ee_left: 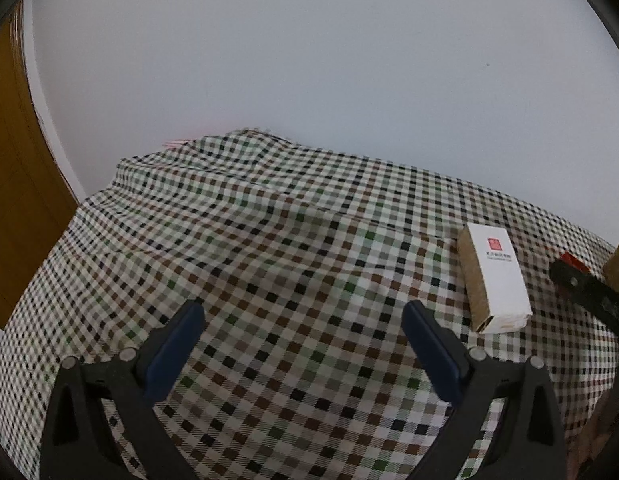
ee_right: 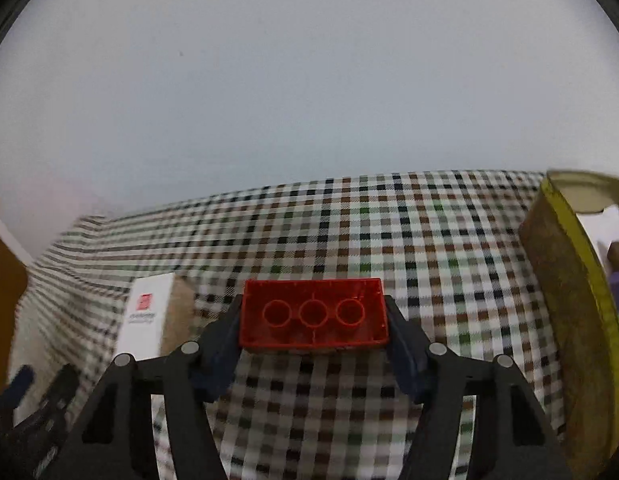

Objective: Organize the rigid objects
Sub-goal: 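Grasp the red Lego brick with the right gripper, then grasp the white box with the left gripper while the right gripper holds the red brick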

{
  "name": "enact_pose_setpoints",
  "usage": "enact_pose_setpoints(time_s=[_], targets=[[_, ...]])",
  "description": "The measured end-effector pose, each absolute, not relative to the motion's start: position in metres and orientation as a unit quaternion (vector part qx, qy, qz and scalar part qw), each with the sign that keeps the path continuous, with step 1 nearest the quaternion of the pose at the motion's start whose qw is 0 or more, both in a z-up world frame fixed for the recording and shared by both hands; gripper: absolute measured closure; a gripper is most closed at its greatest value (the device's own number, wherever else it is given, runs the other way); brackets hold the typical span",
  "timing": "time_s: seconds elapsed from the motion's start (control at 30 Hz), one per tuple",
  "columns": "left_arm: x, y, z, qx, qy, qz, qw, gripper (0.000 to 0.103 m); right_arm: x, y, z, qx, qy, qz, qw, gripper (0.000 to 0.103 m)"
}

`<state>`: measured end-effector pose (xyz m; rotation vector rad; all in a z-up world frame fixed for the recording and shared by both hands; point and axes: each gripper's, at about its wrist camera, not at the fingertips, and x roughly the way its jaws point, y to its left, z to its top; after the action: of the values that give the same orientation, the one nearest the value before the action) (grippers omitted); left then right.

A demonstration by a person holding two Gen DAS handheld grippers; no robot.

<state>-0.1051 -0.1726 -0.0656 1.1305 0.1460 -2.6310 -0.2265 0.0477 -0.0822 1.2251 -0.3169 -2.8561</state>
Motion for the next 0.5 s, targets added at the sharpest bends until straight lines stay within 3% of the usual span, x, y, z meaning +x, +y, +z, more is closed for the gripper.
enact_pose_setpoints(time_s=[0.4,0.5], targets=[[-0.101,-0.108,-0.049,0.336,0.015,-0.941,0.034,0.003,-0.111,0.039,-0.049,0.284,-0.024,-0.958,-0.013,0.037],[-0.118,-0.086,-0.049,0.355,0.012,-0.935,0.019,0.003,-0.120,0.061,-0.043,0.275,-0.017,-0.961,-0.012,0.037]])
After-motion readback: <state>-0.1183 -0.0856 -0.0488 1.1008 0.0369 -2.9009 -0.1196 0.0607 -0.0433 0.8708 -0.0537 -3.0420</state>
